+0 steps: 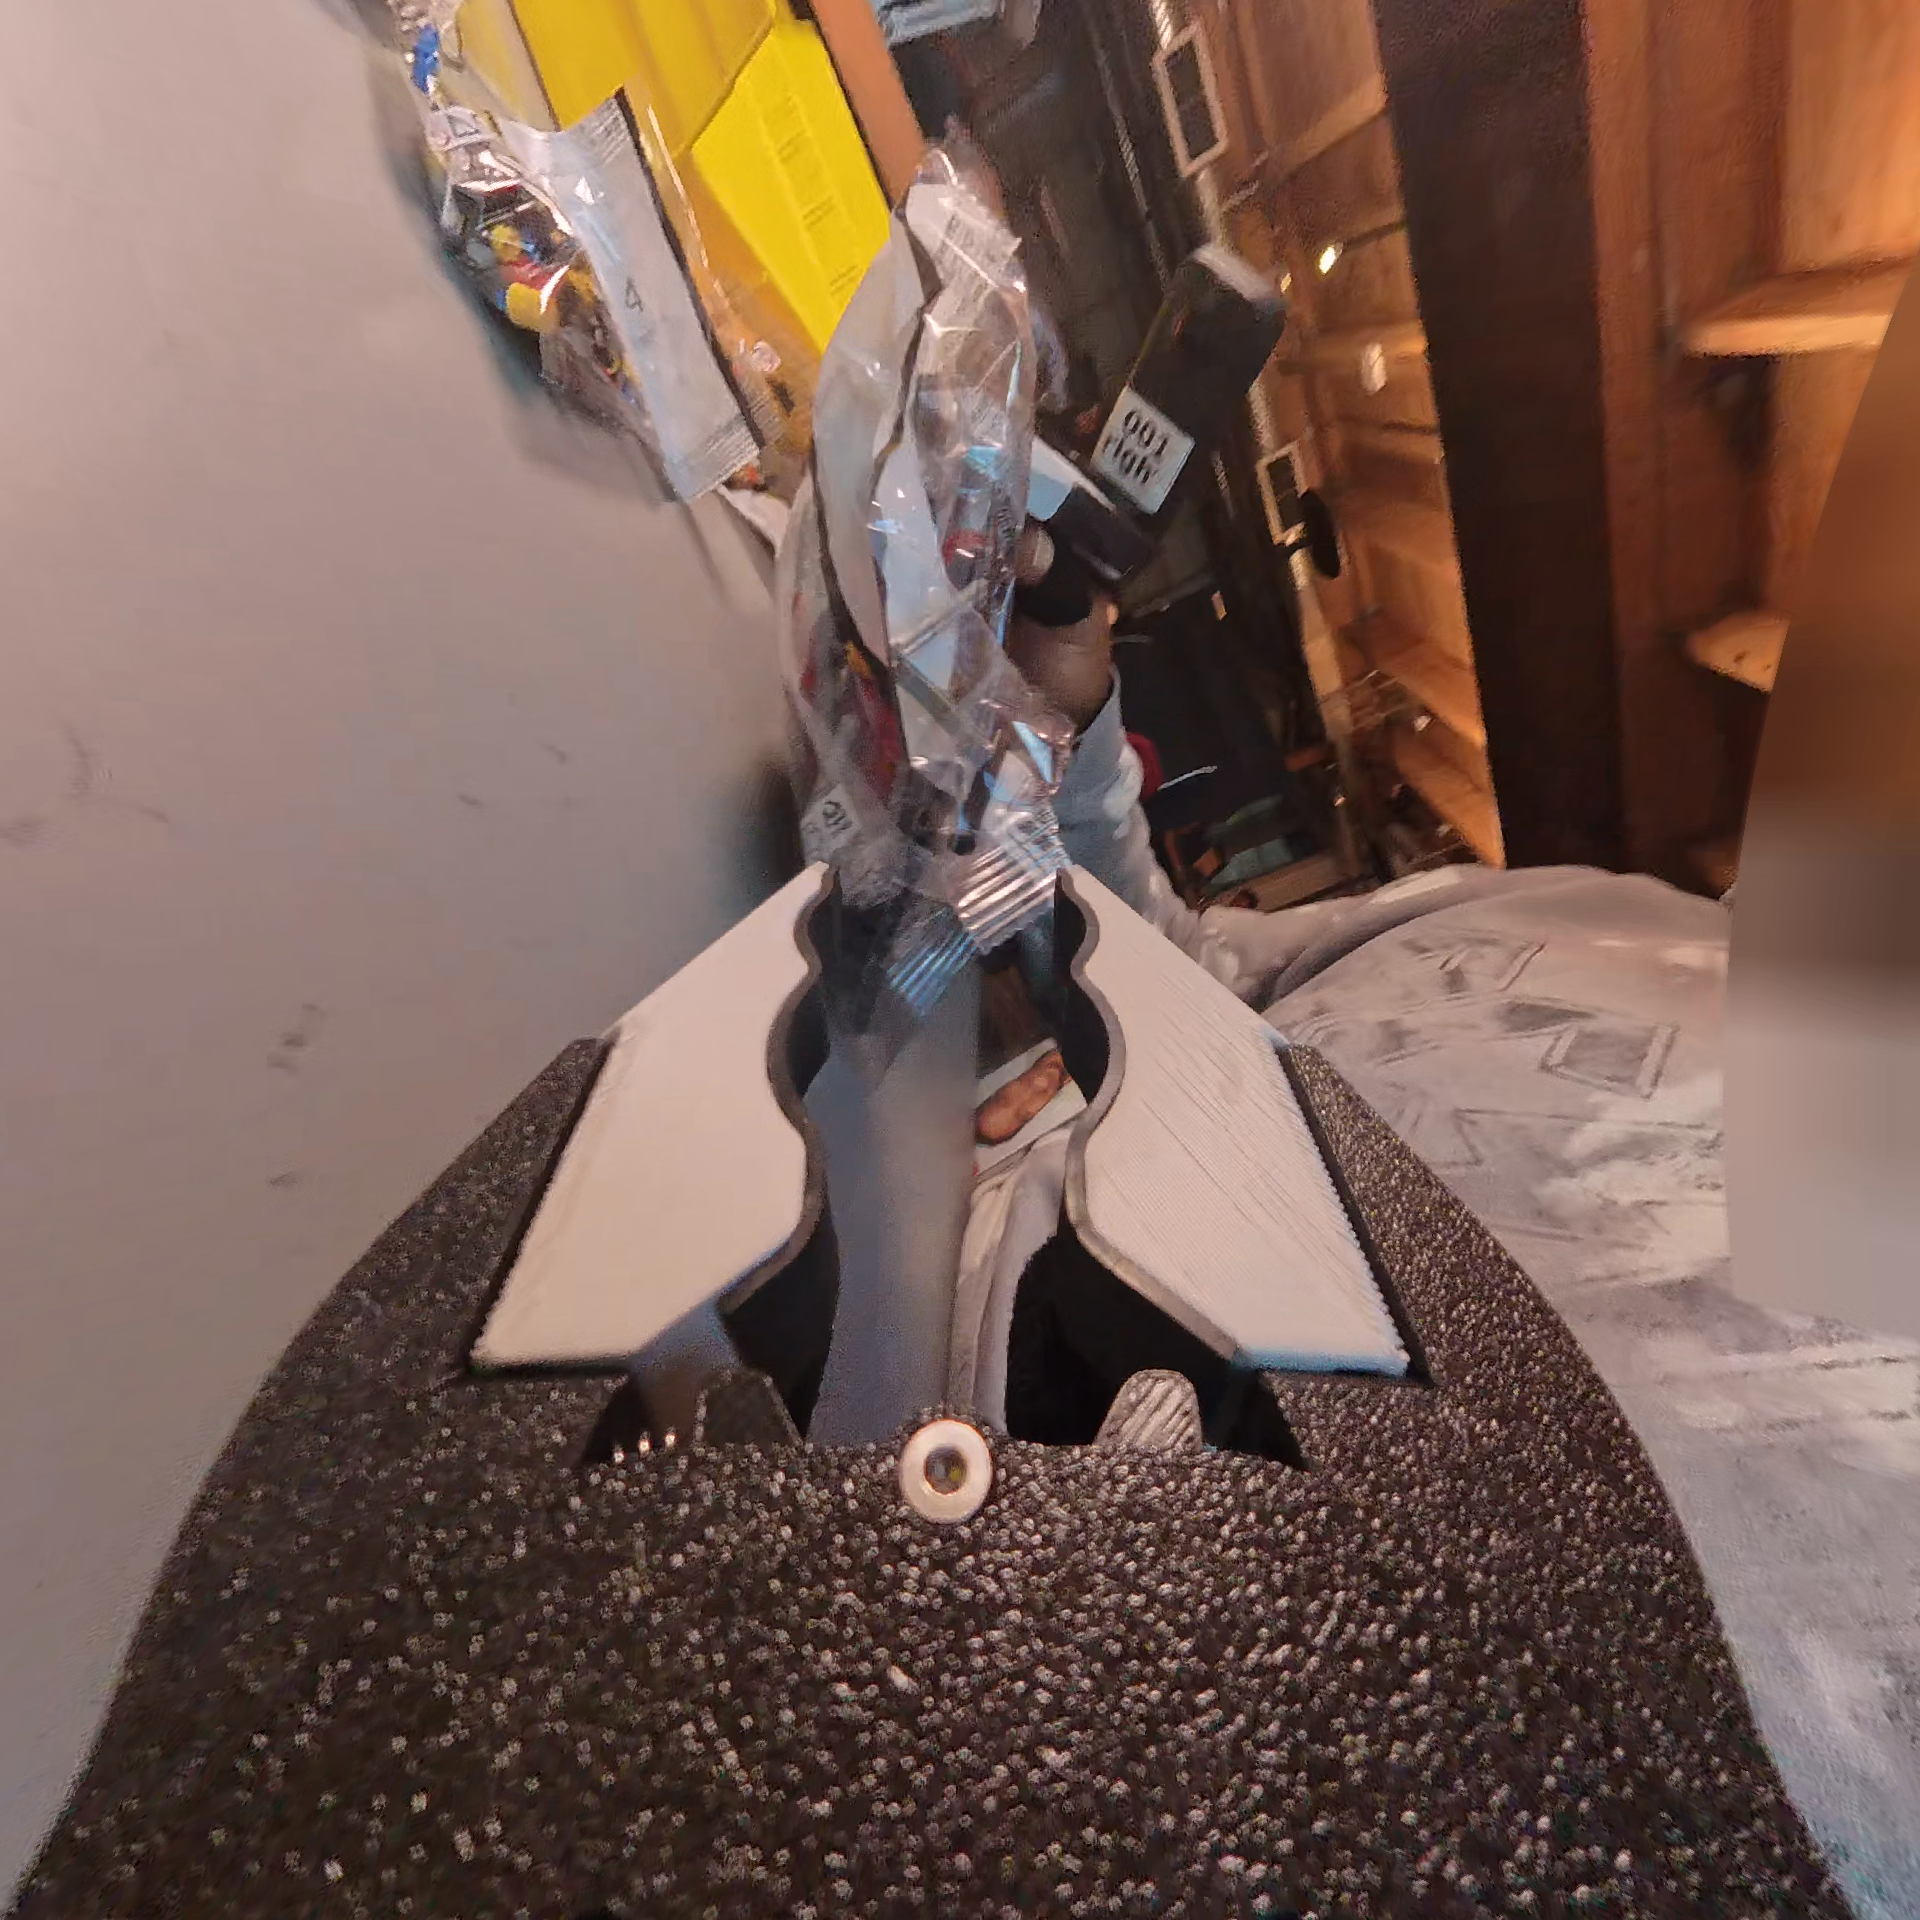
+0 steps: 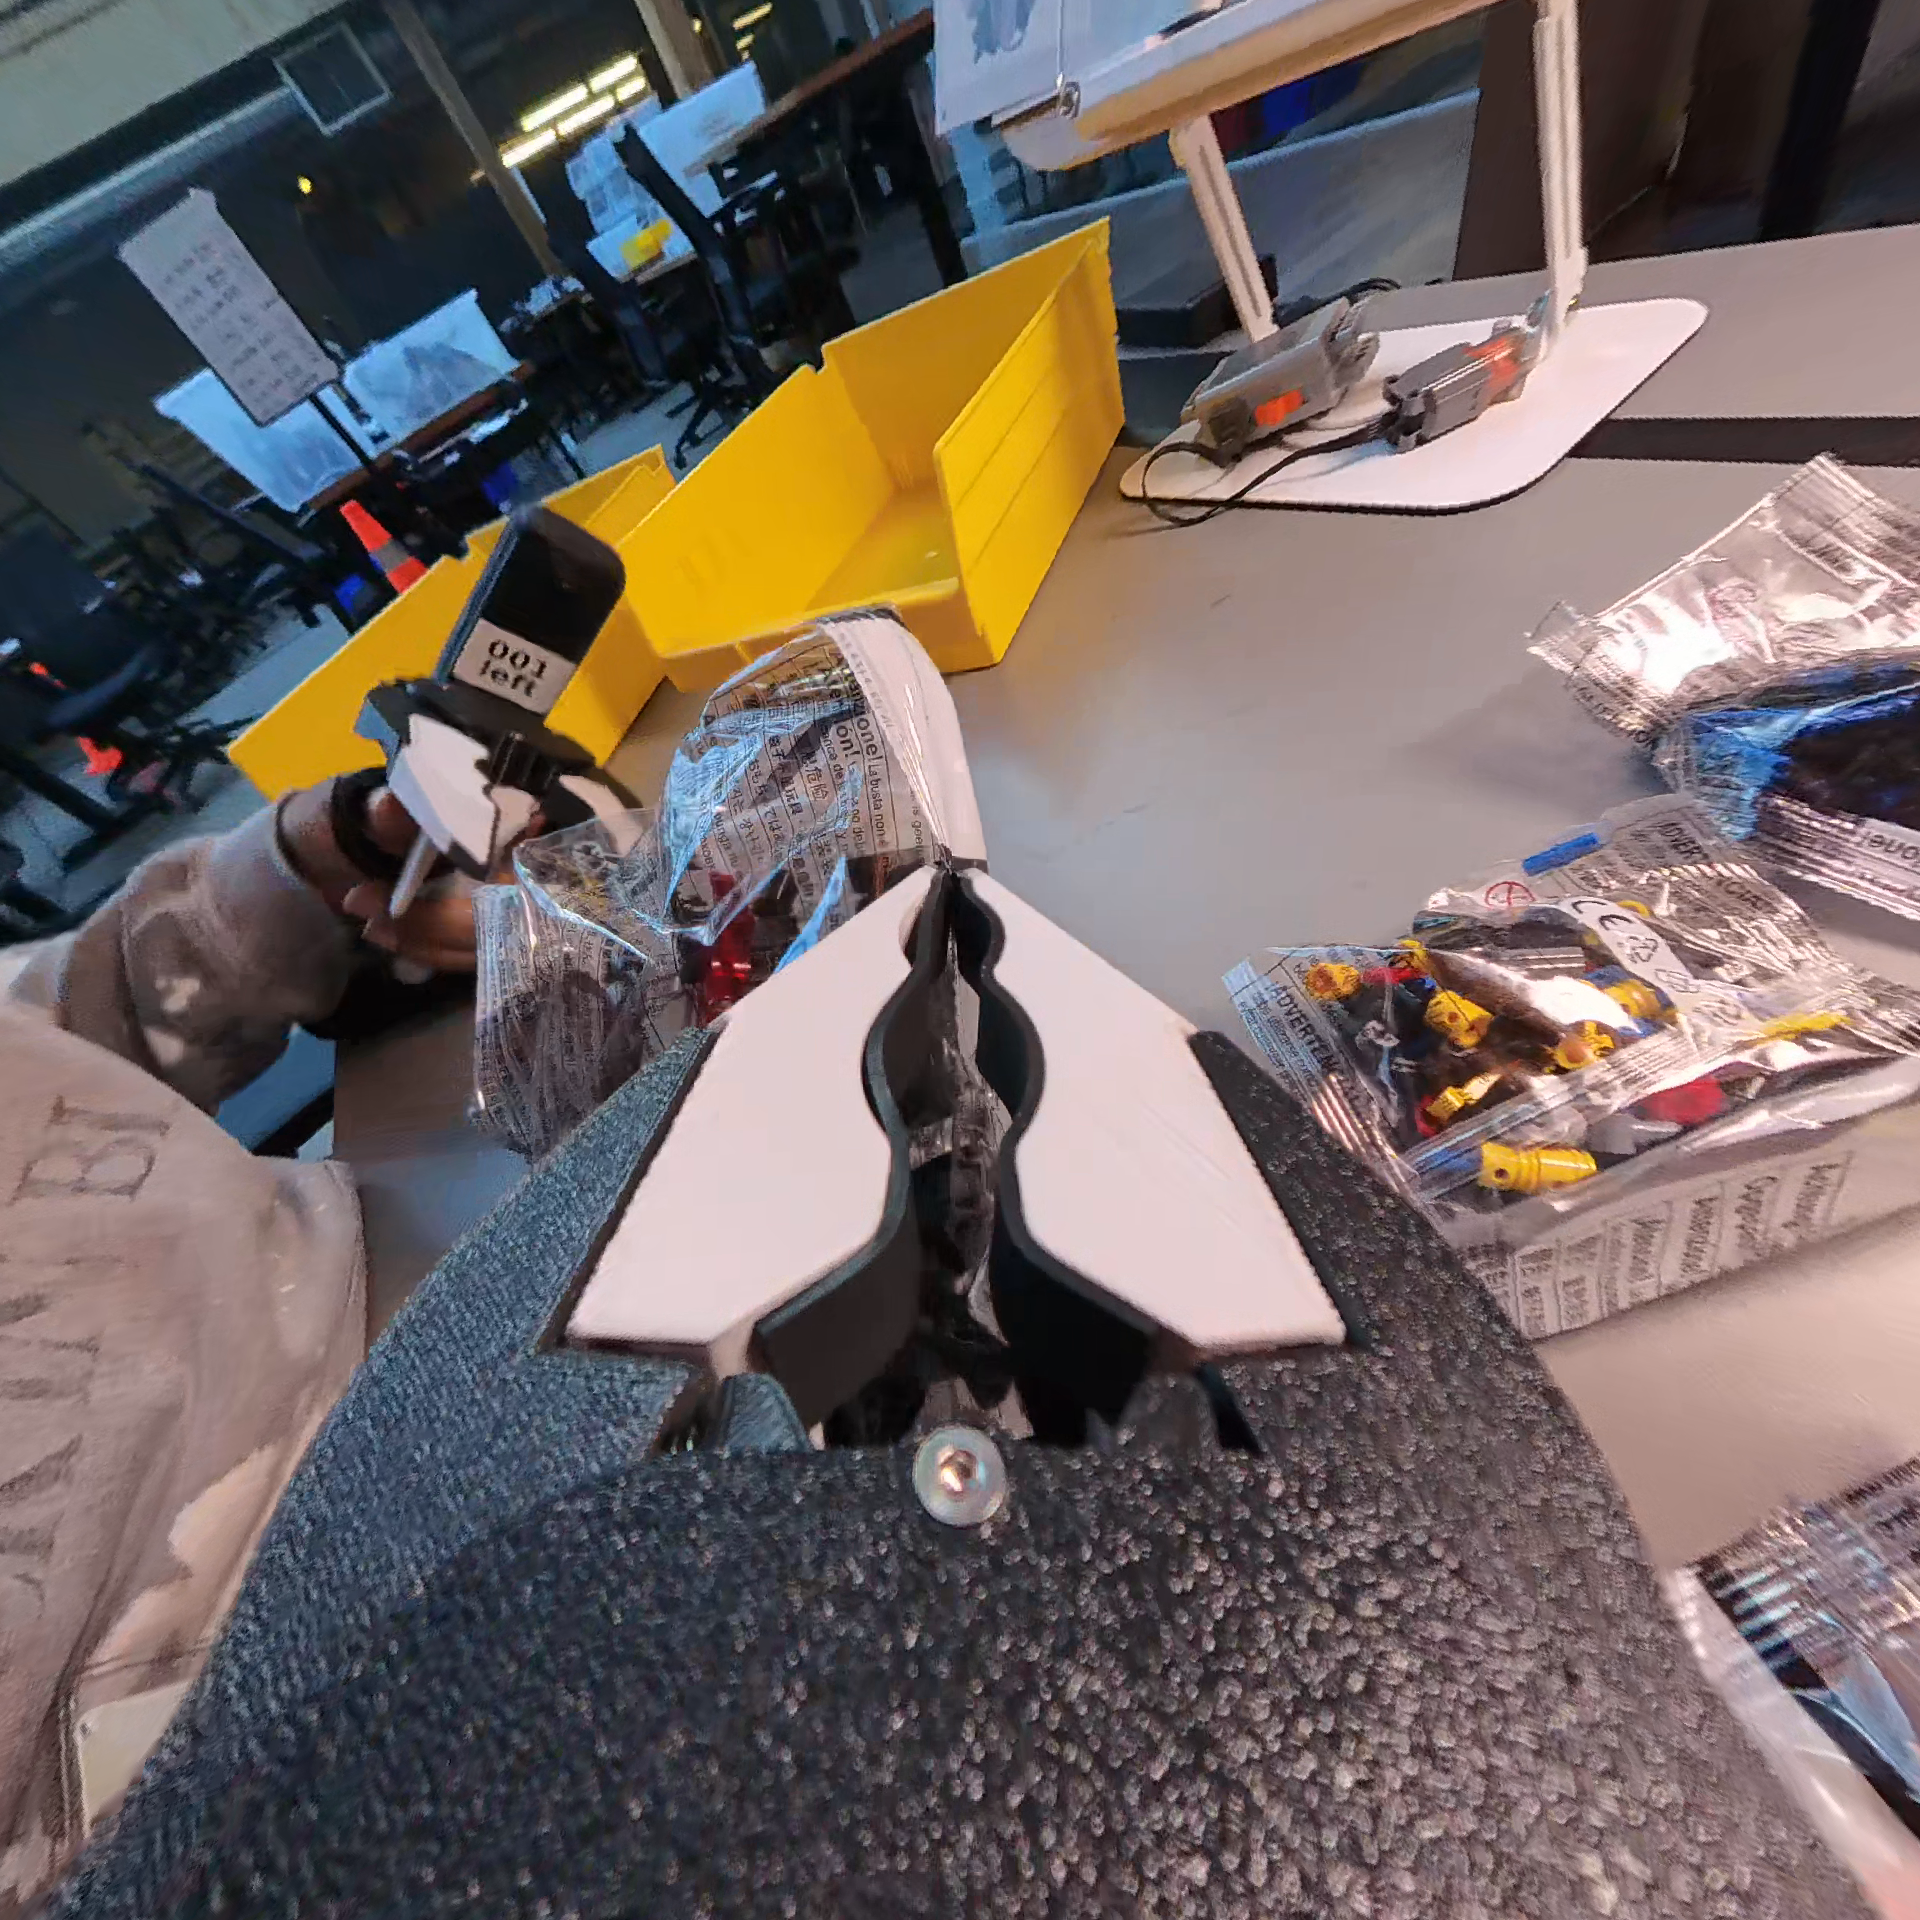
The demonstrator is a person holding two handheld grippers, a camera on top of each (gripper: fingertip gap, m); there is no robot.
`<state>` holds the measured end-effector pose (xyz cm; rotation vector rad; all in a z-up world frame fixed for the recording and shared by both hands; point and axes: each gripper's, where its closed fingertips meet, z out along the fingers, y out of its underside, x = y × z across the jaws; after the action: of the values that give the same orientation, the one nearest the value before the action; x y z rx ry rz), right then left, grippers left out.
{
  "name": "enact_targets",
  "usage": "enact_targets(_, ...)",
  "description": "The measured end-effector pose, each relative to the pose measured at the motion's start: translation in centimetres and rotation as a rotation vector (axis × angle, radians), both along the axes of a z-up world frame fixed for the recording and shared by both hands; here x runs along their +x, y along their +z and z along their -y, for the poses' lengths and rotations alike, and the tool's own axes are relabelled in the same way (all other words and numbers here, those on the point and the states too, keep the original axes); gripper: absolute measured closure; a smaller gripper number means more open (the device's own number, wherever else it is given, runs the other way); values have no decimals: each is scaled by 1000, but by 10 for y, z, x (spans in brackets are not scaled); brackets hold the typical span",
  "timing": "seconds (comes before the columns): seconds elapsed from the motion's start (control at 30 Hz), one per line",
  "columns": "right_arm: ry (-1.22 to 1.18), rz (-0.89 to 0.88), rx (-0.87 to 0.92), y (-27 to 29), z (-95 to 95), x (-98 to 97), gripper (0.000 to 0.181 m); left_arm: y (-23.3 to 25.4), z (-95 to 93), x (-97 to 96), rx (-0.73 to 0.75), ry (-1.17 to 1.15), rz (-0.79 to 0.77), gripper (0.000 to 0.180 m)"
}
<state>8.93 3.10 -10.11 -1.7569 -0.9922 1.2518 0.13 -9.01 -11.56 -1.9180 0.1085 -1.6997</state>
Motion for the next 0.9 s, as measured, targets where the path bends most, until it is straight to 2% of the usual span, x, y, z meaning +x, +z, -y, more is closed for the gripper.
enact_targets(0.13,-92,-6,24,3,-8,-1,181,8,-16,12,0,135,120,143)
enact_targets(0.27,-111,-7,44,7,-6,-7,181,16,-36,7,46,259,170,158)
enact_targets(0.4,-32,-36,71,18,3,-1,181,26,-31,-7,195,204,34,163)
enact_targets(0.43,21,-77,50,25,8,2,181,32,-27,-14,249,182,-22,172)
enact_targets(0.6,278,-93,3,23,39,6,181,33,-20,-42,431,47,-375,178)
enact_targets(0.7,356,-94,-57,11,47,4,181,32,-22,-49,478,-11,-459,180)
enact_targets(0.77,387,-101,-113,7,48,4,181,36,-21,-47,488,-43,-437,180)
enact_targets(0.8,379,-83,-96,6,47,3,181,36,-21,-46,498,-57,-427,180)
enact_targets(0.87,345,-9,60,3,42,0,177,37,-22,-46,502,-68,-418,180)
enact_targets(0.9,334,10,145,6,41,-4,163,39,-21,-45,508,-79,-395,180)
